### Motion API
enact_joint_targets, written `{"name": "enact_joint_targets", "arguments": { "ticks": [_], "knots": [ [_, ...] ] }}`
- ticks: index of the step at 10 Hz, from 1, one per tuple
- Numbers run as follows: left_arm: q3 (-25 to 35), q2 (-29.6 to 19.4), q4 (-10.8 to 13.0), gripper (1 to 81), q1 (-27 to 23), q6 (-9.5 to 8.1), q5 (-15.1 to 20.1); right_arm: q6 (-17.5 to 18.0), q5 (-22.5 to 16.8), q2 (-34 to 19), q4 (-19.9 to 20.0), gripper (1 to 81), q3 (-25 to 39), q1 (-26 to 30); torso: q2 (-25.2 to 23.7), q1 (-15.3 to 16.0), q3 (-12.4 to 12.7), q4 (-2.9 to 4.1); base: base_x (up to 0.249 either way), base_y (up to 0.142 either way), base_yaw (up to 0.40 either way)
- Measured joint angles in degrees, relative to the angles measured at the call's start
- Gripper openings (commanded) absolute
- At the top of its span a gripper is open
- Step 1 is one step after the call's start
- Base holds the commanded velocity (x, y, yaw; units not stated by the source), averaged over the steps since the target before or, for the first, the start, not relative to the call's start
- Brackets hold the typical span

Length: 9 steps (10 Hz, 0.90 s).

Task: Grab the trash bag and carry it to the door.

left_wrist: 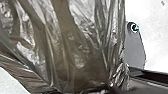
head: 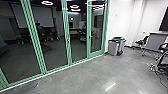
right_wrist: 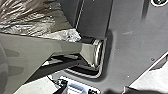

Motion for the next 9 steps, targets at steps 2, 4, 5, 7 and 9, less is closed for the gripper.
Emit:
{"name": "enact_joint_targets", "arguments": {
  "ticks": [2, 4, 5, 7, 9],
  "knots": [
    [-0.07, -0.17, 0.04, 1.0, 0.11, 0.00, 0.02, 0.00, 0.16, 0.30, 0.00, 81.1, 0.13, -0.33, 0.00, -0.02, 0.00, 0.00, 0.189, 0.000, 0.000],
    [-0.05, -0.16, 0.06, 1.0, 0.13, 0.00, 0.02, 0.00, 0.22, 0.20, 0.00, 81.1, 0.09, -0.22, 0.00, -0.02, 0.00, 0.00, 0.188, 0.000, 0.000],
    [-0.05, -0.13, 0.06, 1.0, 0.13, 0.00, 0.02, 0.00, 0.22, 0.20, 0.00, 81.1, 0.09, -0.21, 0.00, -0.02, 0.00, 0.00, 0.189, 0.000, 0.000],
    [-0.05, -0.13, 0.06, 1.0, 0.11, 0.00, 0.00, 0.00, 0.24, 0.09, 0.00, 81.1, 0.06, -0.18, 0.00, -0.02, 0.00, 0.00, 0.188, 0.000, 0.000],
    [-0.05, -0.13, 0.06, 1.0, 0.13, 0.00, 0.02, 0.00, 0.22, 0.23, -0.02, 81.1, 0.09, -0.21, 0.00, -0.02, 0.00, 0.00, 0.188, 0.000, 0.000]
  ]
}}
